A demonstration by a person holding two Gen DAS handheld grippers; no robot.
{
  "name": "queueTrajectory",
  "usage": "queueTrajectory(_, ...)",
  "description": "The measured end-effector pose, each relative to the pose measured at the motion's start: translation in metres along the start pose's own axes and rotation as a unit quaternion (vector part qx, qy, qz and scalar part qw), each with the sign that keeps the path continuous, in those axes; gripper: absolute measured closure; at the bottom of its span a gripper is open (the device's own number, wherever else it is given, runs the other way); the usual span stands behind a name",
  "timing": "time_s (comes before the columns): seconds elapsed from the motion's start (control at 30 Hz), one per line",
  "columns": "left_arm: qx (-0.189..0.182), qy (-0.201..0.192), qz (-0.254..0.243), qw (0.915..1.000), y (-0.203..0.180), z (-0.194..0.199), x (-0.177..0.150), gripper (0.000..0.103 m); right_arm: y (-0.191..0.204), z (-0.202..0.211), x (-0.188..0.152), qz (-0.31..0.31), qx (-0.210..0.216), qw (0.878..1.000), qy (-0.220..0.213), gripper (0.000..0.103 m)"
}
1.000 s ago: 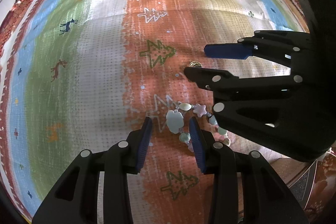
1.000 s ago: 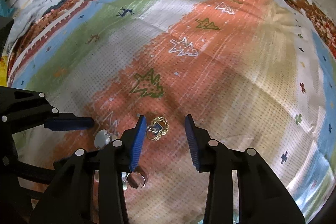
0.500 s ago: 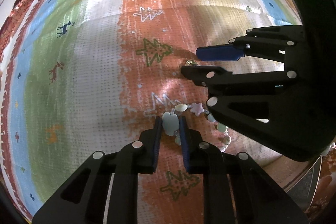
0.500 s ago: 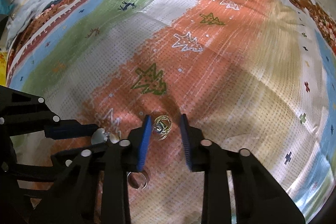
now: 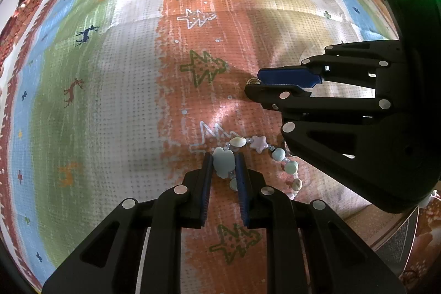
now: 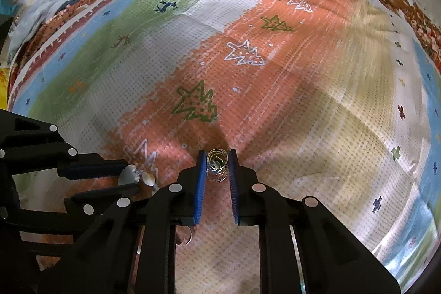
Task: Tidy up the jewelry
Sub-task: 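Lift and carry the pearl bracelet and gold ring over the silver tin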
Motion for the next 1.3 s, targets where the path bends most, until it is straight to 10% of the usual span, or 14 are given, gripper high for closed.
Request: queueTrajectory(1.3, -0.007, -0.128, 0.016, 0.9916, -0.008, 0.081, 0.008, 0.087, -0.030, 0.097, -0.048, -0.105, -0.073, 0.989, -0.070, 0.088)
Point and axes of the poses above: each gripper's, at about its wrist camera, not at the fingertips, and z roughly against the way its jaws point, y to its left, x to its top, the point moved 4 cm from there along -z, roughly the way its jaws point, and after that the axes turned 5 degrees about z, right-handed, at the moved point
